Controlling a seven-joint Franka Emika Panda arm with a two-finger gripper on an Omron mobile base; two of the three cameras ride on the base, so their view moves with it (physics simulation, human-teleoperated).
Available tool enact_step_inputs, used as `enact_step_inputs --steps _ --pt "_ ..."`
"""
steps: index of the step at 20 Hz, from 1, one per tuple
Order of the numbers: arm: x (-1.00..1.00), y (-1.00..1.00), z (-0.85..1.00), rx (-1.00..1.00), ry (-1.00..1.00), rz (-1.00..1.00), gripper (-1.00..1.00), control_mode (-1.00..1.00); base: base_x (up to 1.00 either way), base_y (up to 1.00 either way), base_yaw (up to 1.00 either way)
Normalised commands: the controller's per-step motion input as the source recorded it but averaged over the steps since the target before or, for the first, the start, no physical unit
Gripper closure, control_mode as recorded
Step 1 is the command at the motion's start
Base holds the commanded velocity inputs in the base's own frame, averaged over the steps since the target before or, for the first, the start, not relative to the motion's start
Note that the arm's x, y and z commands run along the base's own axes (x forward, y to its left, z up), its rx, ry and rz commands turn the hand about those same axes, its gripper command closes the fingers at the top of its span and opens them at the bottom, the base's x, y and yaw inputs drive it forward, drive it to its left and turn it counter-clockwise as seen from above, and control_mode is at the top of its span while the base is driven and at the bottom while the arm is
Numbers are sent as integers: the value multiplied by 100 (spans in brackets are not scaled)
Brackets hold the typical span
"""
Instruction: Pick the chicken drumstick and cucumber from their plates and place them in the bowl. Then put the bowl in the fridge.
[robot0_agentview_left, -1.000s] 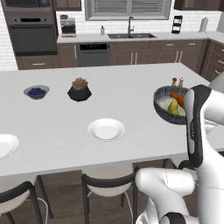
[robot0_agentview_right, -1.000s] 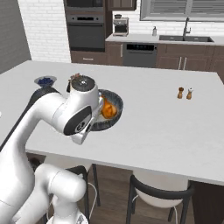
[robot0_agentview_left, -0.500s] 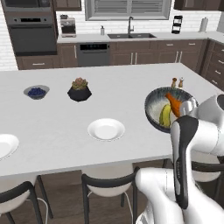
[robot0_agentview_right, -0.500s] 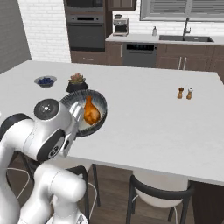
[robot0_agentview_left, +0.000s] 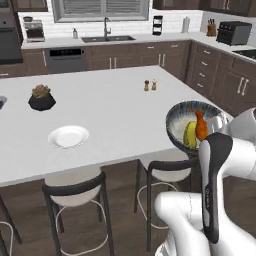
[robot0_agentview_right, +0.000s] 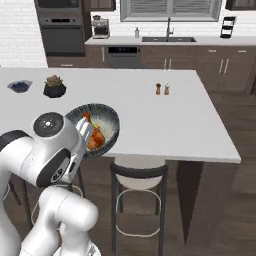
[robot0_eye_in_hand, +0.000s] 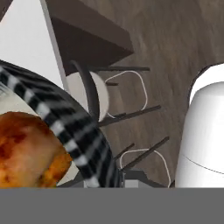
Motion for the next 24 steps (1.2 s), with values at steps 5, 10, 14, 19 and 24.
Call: enact_step_inputs --steps 5,10,14,19,24 --pt "0 0 0 0 0 0 100 100 0 -40 -90" --pt "0 0 0 0 0 0 100 100 0 -3 -99" --pt "0 0 0 0 0 0 100 100 0 -9 -96" --pt "0 0 0 0 0 0 100 100 72 -14 -58" --pt "0 0 0 0 0 0 100 100 100 -40 -15"
